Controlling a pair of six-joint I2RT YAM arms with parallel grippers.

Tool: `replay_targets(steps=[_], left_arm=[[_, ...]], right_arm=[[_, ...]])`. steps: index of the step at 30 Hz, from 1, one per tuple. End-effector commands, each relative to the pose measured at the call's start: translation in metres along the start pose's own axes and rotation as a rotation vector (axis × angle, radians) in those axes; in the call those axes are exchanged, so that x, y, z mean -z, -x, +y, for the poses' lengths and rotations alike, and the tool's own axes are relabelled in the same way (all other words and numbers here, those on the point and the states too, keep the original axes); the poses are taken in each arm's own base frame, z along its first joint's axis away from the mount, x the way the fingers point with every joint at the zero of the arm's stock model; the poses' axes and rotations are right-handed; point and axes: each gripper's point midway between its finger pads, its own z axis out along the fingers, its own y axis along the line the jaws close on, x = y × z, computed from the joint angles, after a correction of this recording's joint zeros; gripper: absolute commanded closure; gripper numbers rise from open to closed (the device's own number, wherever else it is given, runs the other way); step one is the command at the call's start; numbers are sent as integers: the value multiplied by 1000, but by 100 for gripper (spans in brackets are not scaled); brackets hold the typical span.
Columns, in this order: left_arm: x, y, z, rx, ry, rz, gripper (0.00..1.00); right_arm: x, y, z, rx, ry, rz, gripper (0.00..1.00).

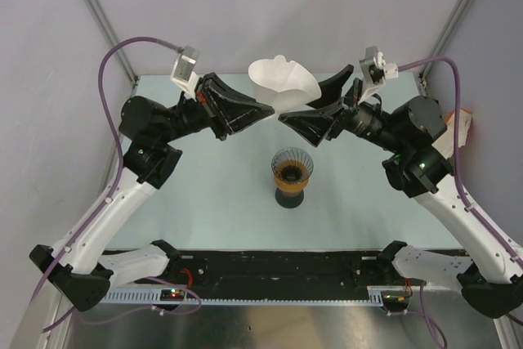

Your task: Place the coffee filter in the dripper

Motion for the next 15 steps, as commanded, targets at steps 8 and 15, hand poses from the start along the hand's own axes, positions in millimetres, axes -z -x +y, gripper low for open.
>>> replay_targets(steps=[8,15], left_arm=[[3,9,11,-30,48,-72,99],[6,3,16,-15,65,-68,97]], right_arm=[[-16,38,1,22,-27,-132,58],[-12,35,3,21,-23,-111,83]])
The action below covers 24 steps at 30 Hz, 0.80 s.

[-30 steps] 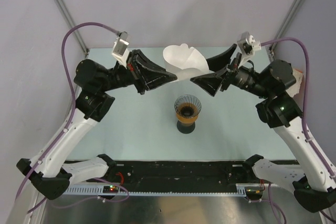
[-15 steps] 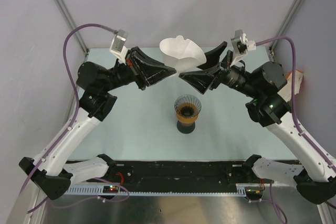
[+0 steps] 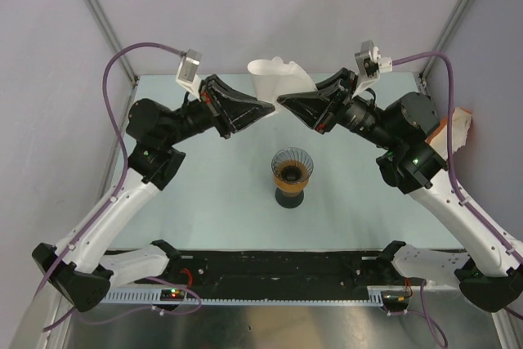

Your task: Place the coffee filter in the dripper

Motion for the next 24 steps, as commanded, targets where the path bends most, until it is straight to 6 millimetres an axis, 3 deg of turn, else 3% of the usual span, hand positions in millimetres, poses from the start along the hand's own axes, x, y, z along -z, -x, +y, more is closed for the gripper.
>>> replay_targets(steps=[1,3,8,18,21,24], left_arm=[[4,11,-8,-34,-11,-40,96],[5,11,-9,-39,-15,-37,88],[9,14,-20,-83,-50,-25,60],[4,23,-31,-113,-101,-11,37],[3,23,-33,-116,-109,-7,40],[3,24,-38,-121,-129,0,57]], right_arm=[[4,29,13,37,22,-68,87],[5,26,11,33,17,-56,97],[13,16,9,17,40,-12,100],[22,-3,34,-10,195,90,100],[24,-7,36,-17,212,108,100],[25,-11,36,-29,212,125,100]])
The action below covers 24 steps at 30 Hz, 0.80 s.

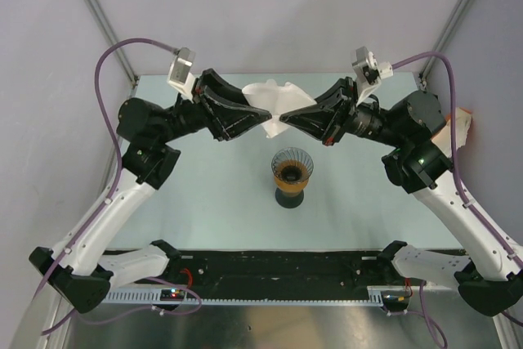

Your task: Place the coffee filter in the dripper

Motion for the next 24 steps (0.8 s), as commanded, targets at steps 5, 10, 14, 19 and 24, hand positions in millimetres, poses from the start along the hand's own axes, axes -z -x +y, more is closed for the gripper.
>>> replay_targets(steps=[5,10,14,19,24], left_arm=[[0,16,-22,-52,-68,-14,95],[-2,24,-18,-20,-33,-53,100],[-5,30,-13,-4,-13,-83,100],[-7,33,-8,9,-4,-104,100],[-6,34,-9,5,-4,-111,100]], right_arm=[[7,-4,6,-44,24,36,95],[10,-9,-2,-82,-3,50,43],[6,-13,1,-79,11,36,36],[-6,-14,3,-74,32,6,43],[-12,-13,-1,-83,33,-12,64]])
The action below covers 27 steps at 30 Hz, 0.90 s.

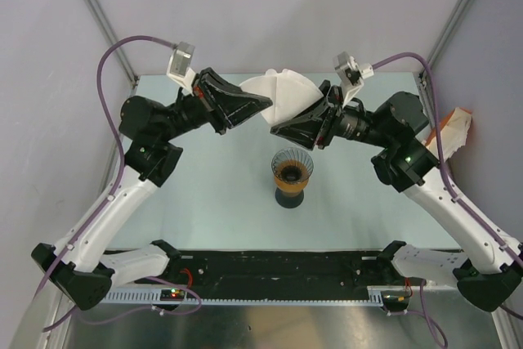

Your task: Place the coffee filter in the dripper

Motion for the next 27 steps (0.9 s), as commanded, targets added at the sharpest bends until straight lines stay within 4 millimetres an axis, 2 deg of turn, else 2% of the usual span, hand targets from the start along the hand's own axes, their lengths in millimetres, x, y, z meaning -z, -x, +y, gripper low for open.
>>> replay_targets(steps=[1,4,6,11,13,16,22,25,27], left_arm=[[0,23,-17,-46,-34,-65,100],[2,22,-17,-51,-29,-67,100],[3,26,-15,-59,-19,-78,96],[8,49,-12,-103,6,-112,90],[9,58,-11,-120,12,-122,91],[10,64,-14,-140,5,-122,99],[11,71,-24,-187,-24,-125,98],[13,67,-26,-169,-29,-115,60],[14,55,-24,-145,-37,-91,47]], right_arm=[[-5,15,1,26,11,-66,72],[-5,15,0,24,11,-64,94],[-5,13,-2,16,3,-55,99],[-1,8,-4,-2,-10,-31,100],[0,6,-4,-4,-13,-23,100],[1,6,-5,0,-17,-22,100],[3,5,-6,-1,-18,-11,100],[4,7,-5,10,-14,-18,100],[3,10,-4,20,-7,-27,100]])
